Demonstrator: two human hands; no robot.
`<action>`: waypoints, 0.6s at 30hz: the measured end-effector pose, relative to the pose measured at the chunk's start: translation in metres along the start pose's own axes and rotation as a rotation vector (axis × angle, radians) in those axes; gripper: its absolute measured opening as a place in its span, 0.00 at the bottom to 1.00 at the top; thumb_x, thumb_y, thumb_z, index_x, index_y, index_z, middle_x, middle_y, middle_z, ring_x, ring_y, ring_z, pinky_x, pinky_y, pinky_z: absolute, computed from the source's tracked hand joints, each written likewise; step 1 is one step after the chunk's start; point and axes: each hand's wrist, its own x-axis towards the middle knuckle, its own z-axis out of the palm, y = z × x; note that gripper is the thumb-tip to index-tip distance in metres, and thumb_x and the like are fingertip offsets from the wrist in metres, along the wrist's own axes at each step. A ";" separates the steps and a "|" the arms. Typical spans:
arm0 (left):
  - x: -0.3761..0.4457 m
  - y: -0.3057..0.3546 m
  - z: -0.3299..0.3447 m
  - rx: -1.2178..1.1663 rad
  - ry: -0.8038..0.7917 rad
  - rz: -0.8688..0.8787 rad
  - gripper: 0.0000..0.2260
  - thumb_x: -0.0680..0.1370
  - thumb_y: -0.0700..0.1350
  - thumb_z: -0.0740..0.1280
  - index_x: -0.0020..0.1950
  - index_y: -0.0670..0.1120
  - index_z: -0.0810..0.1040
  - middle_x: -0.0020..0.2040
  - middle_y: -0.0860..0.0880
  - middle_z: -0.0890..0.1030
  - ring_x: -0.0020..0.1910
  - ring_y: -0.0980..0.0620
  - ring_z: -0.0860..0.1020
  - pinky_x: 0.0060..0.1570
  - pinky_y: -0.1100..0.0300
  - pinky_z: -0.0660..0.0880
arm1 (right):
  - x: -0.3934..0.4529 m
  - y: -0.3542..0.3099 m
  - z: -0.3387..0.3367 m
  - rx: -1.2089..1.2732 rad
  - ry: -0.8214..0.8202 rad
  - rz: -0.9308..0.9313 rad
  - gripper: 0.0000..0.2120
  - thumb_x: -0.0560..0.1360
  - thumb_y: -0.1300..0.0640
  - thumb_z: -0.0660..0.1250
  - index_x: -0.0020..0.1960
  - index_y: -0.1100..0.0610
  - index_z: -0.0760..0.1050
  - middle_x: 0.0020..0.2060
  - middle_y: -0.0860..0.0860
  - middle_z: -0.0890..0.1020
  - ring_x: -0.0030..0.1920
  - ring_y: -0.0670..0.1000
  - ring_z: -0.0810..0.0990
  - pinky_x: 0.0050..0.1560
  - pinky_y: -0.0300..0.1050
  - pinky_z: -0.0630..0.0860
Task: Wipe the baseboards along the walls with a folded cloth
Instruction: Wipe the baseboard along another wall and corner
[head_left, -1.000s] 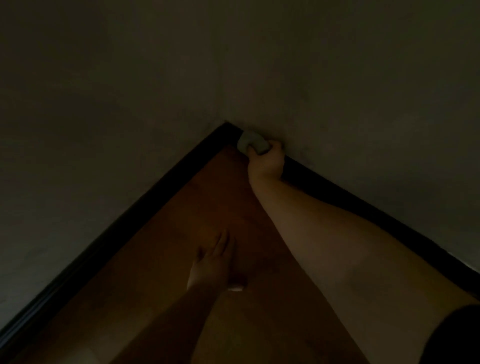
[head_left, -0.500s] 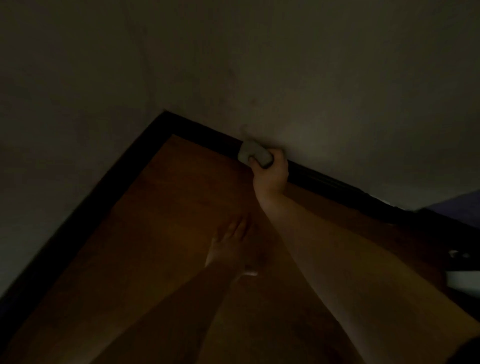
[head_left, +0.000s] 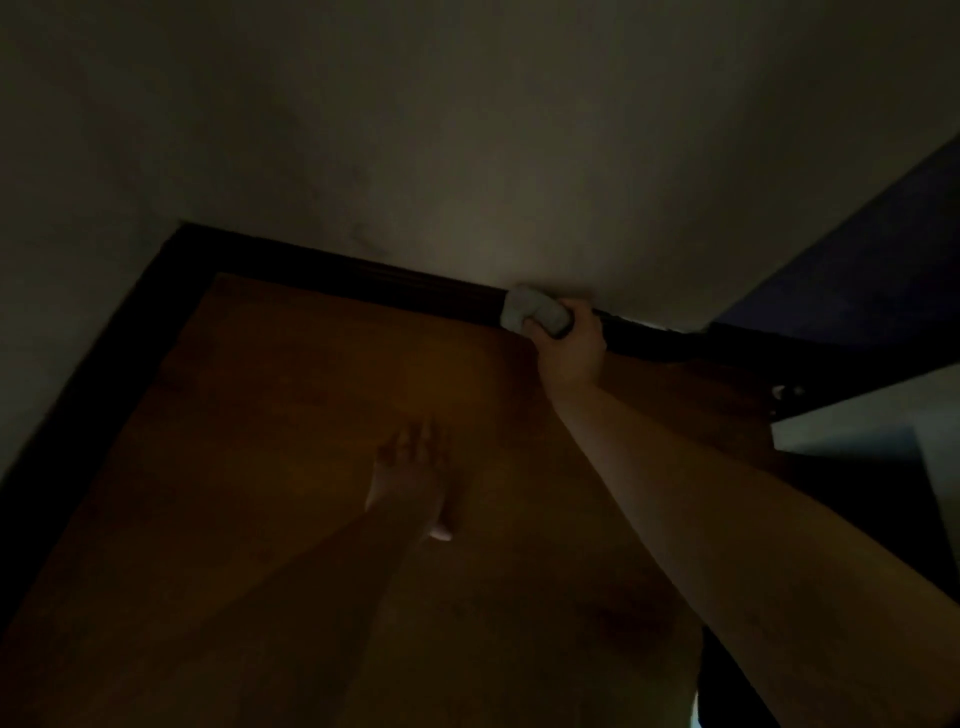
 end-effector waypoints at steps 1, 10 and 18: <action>0.003 0.002 -0.001 0.003 -0.006 0.000 0.60 0.67 0.61 0.77 0.80 0.44 0.36 0.79 0.39 0.37 0.78 0.34 0.43 0.75 0.37 0.52 | 0.002 0.004 -0.007 -0.017 0.004 -0.009 0.18 0.73 0.53 0.75 0.58 0.57 0.74 0.57 0.56 0.76 0.55 0.55 0.77 0.55 0.52 0.77; 0.045 0.077 0.000 -0.018 0.158 0.328 0.50 0.70 0.73 0.65 0.81 0.51 0.45 0.80 0.45 0.37 0.78 0.39 0.36 0.74 0.35 0.42 | 0.013 0.021 -0.038 -0.022 0.013 -0.045 0.13 0.72 0.56 0.75 0.53 0.55 0.76 0.54 0.54 0.76 0.49 0.51 0.76 0.41 0.37 0.71; 0.045 0.097 -0.001 -0.107 0.144 0.189 0.51 0.73 0.70 0.64 0.73 0.53 0.27 0.79 0.45 0.33 0.76 0.38 0.33 0.73 0.31 0.43 | 0.023 0.048 -0.087 -0.069 0.003 -0.060 0.15 0.72 0.53 0.75 0.56 0.55 0.76 0.55 0.53 0.77 0.52 0.49 0.76 0.47 0.39 0.73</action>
